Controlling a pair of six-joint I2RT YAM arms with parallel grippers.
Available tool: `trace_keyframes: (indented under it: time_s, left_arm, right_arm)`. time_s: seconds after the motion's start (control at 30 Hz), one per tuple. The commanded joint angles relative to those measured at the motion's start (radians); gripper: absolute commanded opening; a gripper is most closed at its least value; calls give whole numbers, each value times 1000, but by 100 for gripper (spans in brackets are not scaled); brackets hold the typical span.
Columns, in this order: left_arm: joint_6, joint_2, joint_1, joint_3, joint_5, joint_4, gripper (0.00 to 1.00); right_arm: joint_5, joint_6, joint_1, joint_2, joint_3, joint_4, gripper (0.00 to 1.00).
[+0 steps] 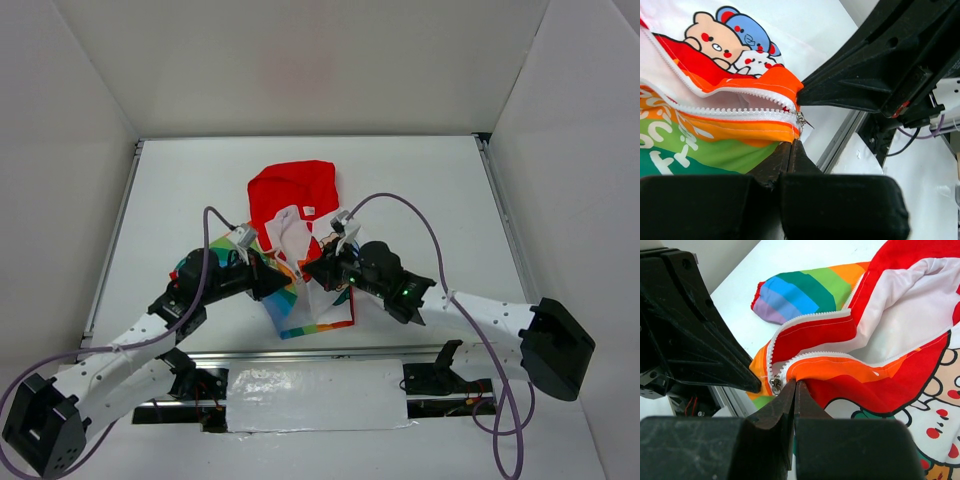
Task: Zip up the jacket
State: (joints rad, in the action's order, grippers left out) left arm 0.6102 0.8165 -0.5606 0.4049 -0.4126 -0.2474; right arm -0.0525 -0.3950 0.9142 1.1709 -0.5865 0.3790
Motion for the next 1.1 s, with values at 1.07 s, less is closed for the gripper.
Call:
trace_keyframes:
  time_s: [1.07]
  left_arm:
    - [140,251,-48,-271,-106,-380,0]
  right_arm:
    - [43,-241,9,168,11,-98,0]
